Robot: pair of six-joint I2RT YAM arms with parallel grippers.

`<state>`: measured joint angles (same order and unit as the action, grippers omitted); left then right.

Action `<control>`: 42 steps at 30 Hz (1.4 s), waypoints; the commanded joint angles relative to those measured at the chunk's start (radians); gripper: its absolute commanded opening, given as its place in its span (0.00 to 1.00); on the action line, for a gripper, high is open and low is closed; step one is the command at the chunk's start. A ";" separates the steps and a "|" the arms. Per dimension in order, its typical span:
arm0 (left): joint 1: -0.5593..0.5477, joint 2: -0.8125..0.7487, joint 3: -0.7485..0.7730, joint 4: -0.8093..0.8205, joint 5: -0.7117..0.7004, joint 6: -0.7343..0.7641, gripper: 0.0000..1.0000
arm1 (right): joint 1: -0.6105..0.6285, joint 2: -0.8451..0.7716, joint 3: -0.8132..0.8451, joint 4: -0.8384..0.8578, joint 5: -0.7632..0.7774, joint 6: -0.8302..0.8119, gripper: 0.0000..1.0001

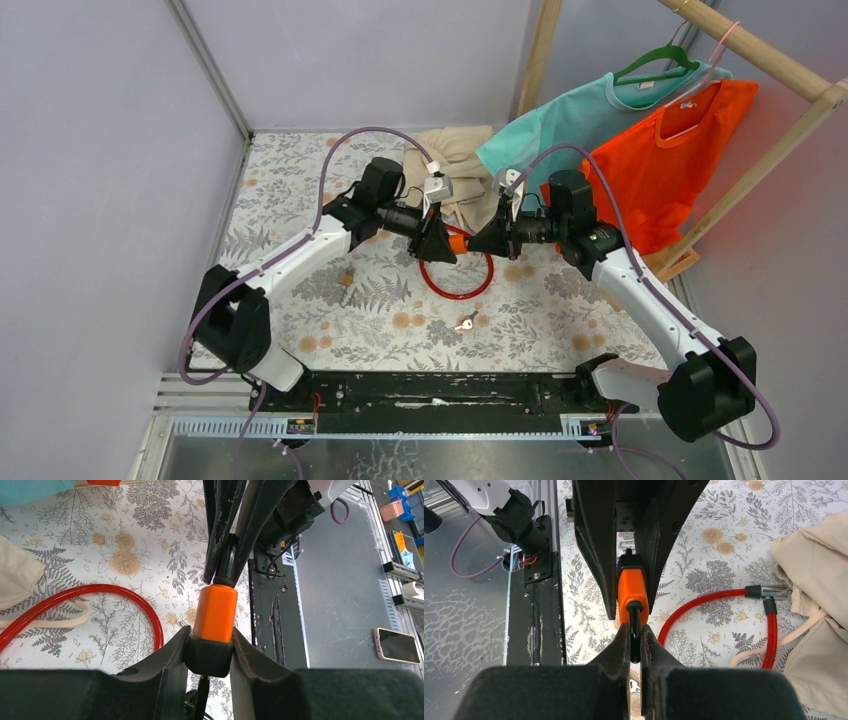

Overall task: Lock with the key
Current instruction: Lock the lock.

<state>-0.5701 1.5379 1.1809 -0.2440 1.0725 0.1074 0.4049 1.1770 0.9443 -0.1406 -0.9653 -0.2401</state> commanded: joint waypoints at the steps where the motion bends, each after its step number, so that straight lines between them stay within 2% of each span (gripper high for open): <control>1: -0.055 -0.033 0.057 0.141 0.036 -0.007 0.00 | 0.042 0.015 0.005 0.092 -0.071 -0.010 0.00; 8: -0.079 0.007 0.111 0.136 0.009 -0.023 0.00 | 0.053 0.024 -0.035 0.206 -0.110 0.097 0.00; 13: -0.116 0.042 0.168 0.052 -0.014 0.037 0.00 | 0.079 0.026 -0.044 0.210 -0.097 0.095 0.00; 31: -0.131 0.047 0.194 0.023 0.025 0.101 0.00 | 0.179 0.049 -0.072 0.246 -0.031 0.062 0.00; 38: -0.134 0.071 0.306 -0.152 0.040 0.225 0.00 | 0.215 0.068 -0.097 0.265 0.021 0.034 0.00; 42: -0.133 0.055 0.276 -0.159 0.015 0.253 0.00 | 0.214 0.048 -0.093 0.227 0.068 -0.011 0.00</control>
<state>-0.6029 1.6192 1.3621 -0.6914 0.9131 0.3416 0.4984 1.1976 0.8589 -0.0063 -0.8722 -0.1970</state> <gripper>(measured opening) 0.372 0.057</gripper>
